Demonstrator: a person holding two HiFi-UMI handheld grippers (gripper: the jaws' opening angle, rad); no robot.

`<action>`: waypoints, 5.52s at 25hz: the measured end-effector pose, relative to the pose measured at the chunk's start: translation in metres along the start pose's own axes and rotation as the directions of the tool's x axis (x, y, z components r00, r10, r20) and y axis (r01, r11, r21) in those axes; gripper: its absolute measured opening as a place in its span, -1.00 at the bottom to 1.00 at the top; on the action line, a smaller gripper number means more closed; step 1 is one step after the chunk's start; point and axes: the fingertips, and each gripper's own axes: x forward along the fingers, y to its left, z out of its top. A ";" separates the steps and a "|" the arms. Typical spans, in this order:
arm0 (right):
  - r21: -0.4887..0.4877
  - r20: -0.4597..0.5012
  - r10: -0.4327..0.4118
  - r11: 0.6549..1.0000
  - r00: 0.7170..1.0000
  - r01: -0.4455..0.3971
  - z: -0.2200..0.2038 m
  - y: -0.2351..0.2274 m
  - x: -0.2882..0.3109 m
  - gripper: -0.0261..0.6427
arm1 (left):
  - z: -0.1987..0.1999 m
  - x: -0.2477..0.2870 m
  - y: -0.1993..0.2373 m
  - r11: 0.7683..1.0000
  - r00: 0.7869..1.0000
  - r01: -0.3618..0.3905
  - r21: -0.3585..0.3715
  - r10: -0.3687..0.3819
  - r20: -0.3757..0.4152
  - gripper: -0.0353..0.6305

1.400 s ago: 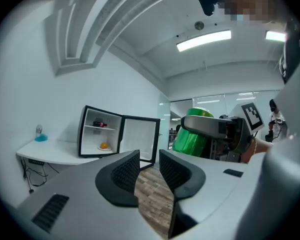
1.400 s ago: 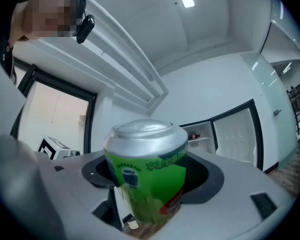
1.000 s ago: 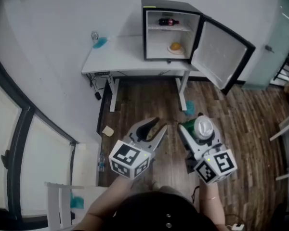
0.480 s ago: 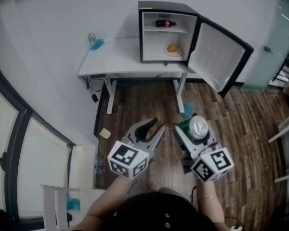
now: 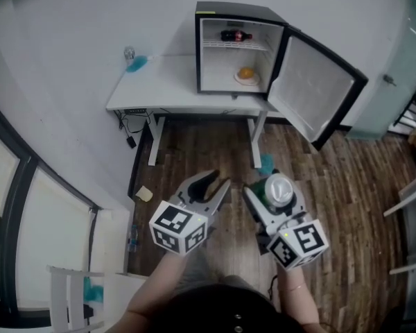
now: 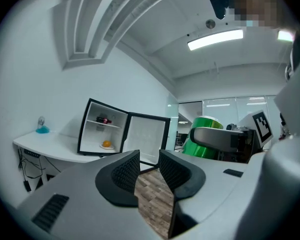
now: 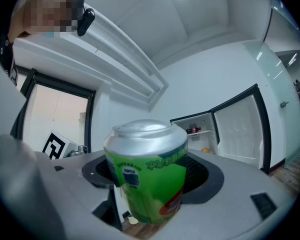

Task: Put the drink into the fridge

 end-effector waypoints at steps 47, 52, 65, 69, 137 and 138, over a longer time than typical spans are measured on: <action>0.052 0.014 -0.131 0.990 0.991 0.130 -0.006 -0.200 0.364 0.12 | 0.043 0.259 0.306 0.994 0.992 0.110 0.010 -0.109 -0.067 -0.51; 0.048 0.005 -0.108 0.993 0.994 0.108 -0.008 -0.225 0.397 0.12 | 0.046 0.293 0.328 0.995 0.993 0.099 0.007 -0.098 -0.066 -0.51; 0.060 -0.047 -0.046 0.997 0.998 0.049 -0.017 -0.293 0.466 0.12 | 0.050 0.377 0.368 0.998 0.995 0.063 -0.005 -0.063 -0.081 -0.52; 0.059 -0.044 -0.015 0.998 0.999 0.017 -0.015 -0.306 0.480 0.12 | 0.054 0.397 0.374 0.999 0.996 0.050 -0.002 -0.050 -0.076 -0.53; 0.009 -0.202 0.007 1.000 0.979 -0.005 -0.138 -0.386 0.610 0.12 | -0.037 0.461 0.458 0.984 0.975 -0.170 -0.051 0.160 -0.156 -0.88; 0.013 -0.202 0.000 1.000 0.979 0.002 -0.141 -0.389 0.612 0.12 | -0.039 0.462 0.459 0.983 0.973 -0.173 -0.054 0.162 -0.161 -0.88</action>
